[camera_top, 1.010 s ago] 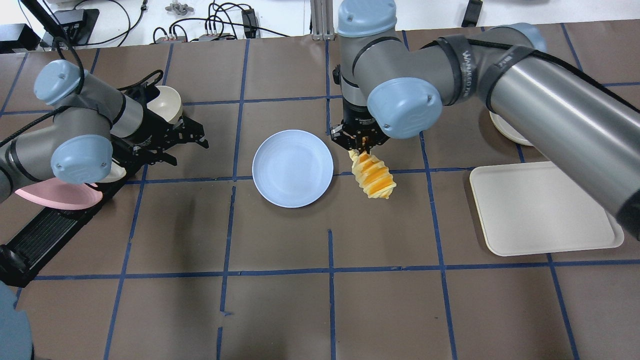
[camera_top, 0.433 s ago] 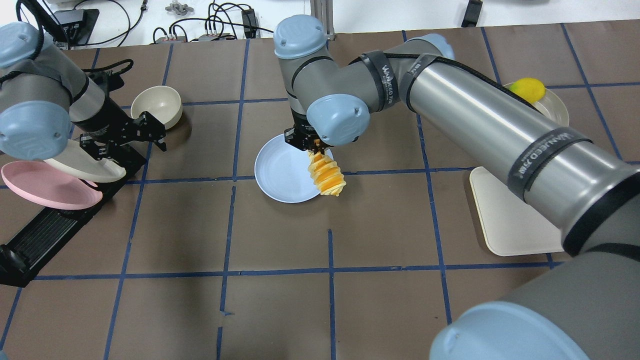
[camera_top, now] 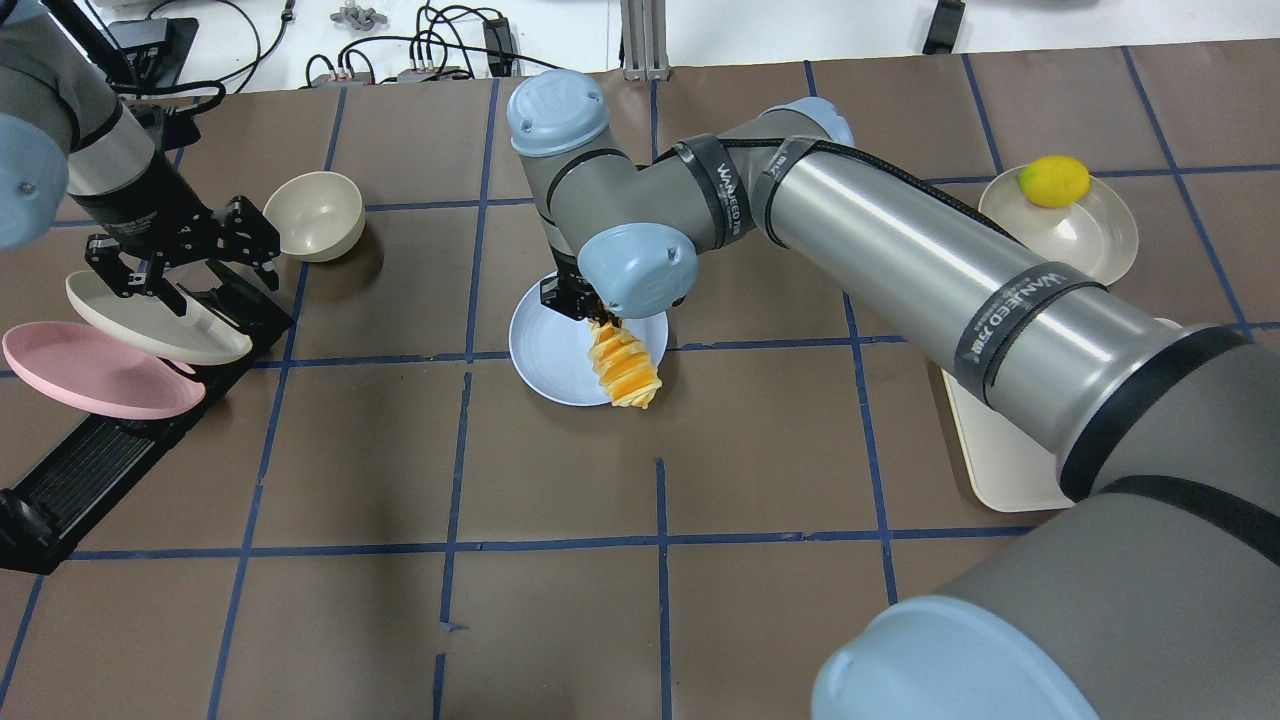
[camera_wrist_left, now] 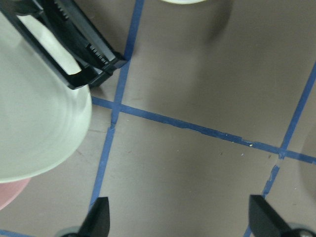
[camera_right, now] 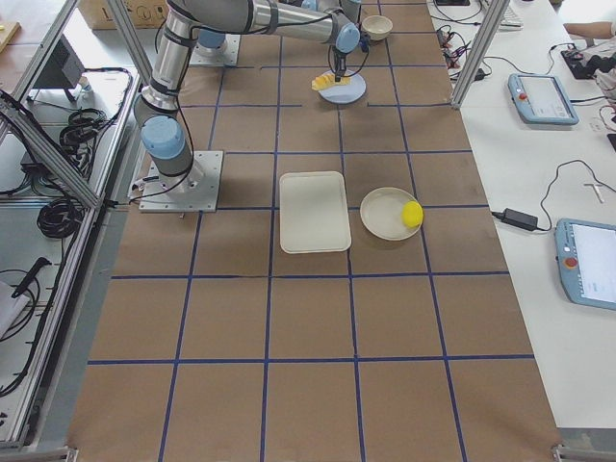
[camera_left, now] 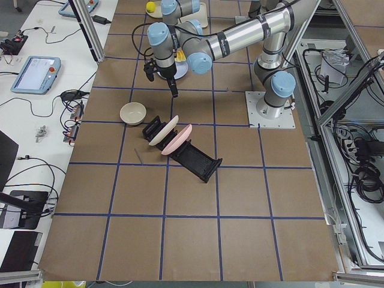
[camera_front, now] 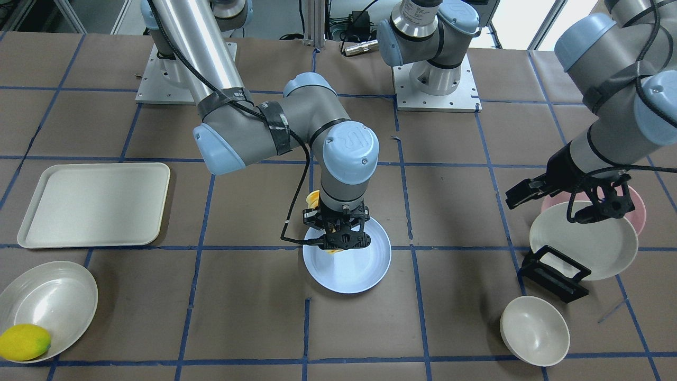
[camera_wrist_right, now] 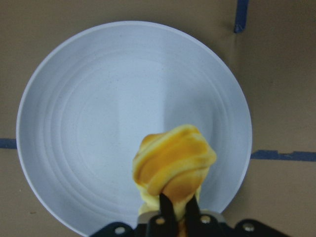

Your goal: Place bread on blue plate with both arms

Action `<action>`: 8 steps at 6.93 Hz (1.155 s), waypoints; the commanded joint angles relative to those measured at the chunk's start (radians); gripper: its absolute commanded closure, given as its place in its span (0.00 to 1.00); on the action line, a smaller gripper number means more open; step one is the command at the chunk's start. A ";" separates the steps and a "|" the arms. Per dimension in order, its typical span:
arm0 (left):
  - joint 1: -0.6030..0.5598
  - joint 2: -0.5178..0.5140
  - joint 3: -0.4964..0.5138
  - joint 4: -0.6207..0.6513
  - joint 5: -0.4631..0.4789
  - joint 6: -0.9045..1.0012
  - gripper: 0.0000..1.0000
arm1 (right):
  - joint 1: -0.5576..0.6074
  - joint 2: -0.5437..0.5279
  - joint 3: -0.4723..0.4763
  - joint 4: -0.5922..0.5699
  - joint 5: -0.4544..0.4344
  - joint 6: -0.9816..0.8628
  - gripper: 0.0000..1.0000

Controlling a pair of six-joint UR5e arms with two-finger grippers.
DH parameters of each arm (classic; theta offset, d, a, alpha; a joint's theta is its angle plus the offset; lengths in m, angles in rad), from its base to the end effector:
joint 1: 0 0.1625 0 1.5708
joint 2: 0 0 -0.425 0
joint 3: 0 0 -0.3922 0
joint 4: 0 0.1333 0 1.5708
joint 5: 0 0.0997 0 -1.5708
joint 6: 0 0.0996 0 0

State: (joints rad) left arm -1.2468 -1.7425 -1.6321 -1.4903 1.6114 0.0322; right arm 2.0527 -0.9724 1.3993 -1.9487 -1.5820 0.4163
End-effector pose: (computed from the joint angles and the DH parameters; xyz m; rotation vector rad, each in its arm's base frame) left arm 0.0486 -0.5508 0.3772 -0.4487 3.0866 0.2458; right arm 0.4374 -0.5511 0.2469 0.1024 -3.1079 -0.0611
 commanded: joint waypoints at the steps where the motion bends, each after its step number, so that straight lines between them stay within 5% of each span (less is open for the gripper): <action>1: -0.006 0.109 0.061 -0.167 -0.001 0.000 0.00 | 0.024 0.035 -0.002 -0.056 -0.001 0.041 0.91; 2: -0.006 0.168 0.064 -0.186 -0.005 0.002 0.00 | 0.024 0.035 -0.002 -0.058 -0.001 0.042 0.91; 3: -0.020 0.173 0.066 -0.191 -0.017 -0.020 0.00 | 0.024 0.038 0.000 -0.062 0.000 0.041 0.64; 4: -0.031 0.160 0.070 -0.185 -0.069 -0.055 0.00 | 0.024 0.041 0.000 -0.078 -0.003 0.085 0.09; 5: -0.057 0.141 0.078 -0.182 -0.077 -0.063 0.00 | 0.026 0.041 -0.002 -0.094 -0.001 0.111 0.00; 8: -0.098 0.113 0.130 -0.188 -0.073 -0.064 0.00 | 0.026 0.041 -0.002 -0.095 -0.003 0.096 0.00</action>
State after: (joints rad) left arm -1.3319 -1.6189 -1.5152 -1.6769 1.5378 -0.0302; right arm 2.0784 -0.9312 1.3985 -2.0423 -1.5844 0.5175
